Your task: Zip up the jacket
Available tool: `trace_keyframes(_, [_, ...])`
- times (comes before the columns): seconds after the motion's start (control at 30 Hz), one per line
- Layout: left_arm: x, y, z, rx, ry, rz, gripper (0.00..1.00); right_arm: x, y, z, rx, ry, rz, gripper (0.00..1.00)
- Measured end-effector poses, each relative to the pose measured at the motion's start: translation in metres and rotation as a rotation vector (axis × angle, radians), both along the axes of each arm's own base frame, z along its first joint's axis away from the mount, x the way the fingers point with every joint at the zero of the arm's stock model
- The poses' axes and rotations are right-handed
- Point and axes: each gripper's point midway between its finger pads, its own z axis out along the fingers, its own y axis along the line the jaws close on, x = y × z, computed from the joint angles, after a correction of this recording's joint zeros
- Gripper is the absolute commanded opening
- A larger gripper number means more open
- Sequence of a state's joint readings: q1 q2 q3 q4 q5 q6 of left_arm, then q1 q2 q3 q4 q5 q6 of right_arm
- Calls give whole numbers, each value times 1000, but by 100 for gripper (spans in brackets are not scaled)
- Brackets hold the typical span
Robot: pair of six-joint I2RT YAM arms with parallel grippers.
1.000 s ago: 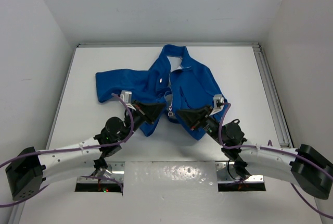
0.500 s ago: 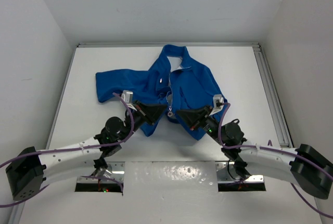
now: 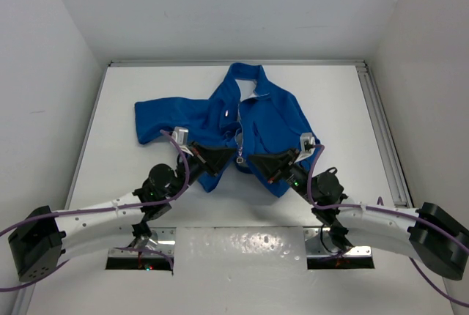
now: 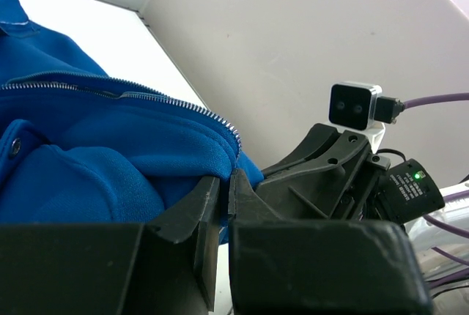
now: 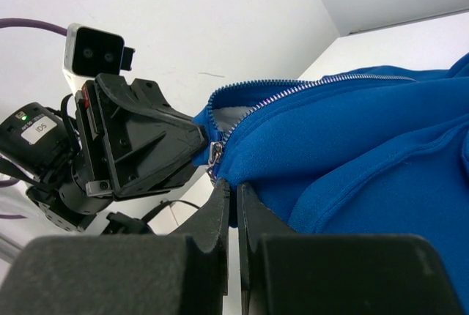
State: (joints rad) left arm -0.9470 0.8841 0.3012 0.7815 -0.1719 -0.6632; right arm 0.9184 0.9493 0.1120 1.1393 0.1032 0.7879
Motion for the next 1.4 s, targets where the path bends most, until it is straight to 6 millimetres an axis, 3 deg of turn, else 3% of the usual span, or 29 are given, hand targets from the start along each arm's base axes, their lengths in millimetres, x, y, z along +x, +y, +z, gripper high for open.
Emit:
trace_keyframes(0.9, [-5,-2,-23,90,45,-31,0,4,6,-10,-76,54,4,0])
trace_keyframes(1.4, [-2,7,-32,152,47,7,0,4,17,-8,-115,106,41,0])
